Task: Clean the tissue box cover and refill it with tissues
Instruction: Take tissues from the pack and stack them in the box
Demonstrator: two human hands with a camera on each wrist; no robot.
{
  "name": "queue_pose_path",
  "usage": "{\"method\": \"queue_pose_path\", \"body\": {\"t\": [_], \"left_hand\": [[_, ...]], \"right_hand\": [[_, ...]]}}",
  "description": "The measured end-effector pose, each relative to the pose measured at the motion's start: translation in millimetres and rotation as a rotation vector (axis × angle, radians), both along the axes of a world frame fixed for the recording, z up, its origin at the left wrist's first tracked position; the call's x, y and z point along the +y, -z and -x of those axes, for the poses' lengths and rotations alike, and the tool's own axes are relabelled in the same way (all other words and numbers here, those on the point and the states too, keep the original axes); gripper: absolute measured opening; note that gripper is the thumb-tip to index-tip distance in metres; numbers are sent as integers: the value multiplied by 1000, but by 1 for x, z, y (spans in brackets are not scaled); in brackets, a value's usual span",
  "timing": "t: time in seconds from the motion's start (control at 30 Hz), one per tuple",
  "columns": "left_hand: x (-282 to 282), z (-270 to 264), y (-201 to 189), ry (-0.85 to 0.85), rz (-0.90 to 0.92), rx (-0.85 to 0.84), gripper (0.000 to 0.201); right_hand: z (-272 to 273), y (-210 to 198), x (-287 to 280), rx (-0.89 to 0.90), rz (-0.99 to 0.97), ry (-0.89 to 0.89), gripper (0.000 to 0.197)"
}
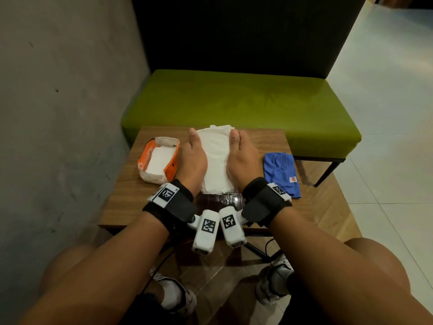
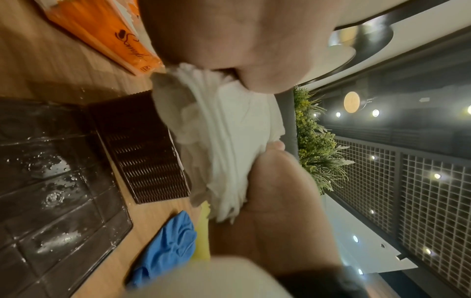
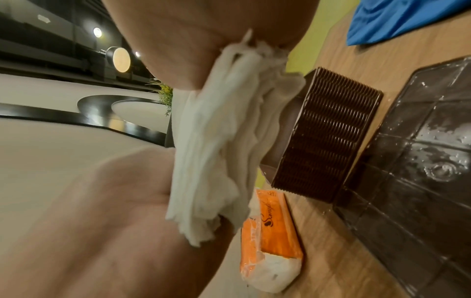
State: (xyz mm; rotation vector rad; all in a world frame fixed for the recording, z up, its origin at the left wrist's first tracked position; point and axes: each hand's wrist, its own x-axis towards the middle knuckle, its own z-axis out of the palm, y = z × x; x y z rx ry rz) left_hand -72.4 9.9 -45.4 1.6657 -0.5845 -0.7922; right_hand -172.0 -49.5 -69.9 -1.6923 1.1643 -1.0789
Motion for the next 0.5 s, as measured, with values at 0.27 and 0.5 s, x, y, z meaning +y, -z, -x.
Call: {"method": "queue_pose_path", "body": {"t": [0.27, 0.5], "left_hand": [[1, -5, 3, 81, 31, -60, 47], [-5, -7, 11, 82, 61, -106, 48]], "right_hand": [[4, -4, -13, -15, -9, -101, 34], [5, -12, -11, -5, -200, -192, 69]]}}
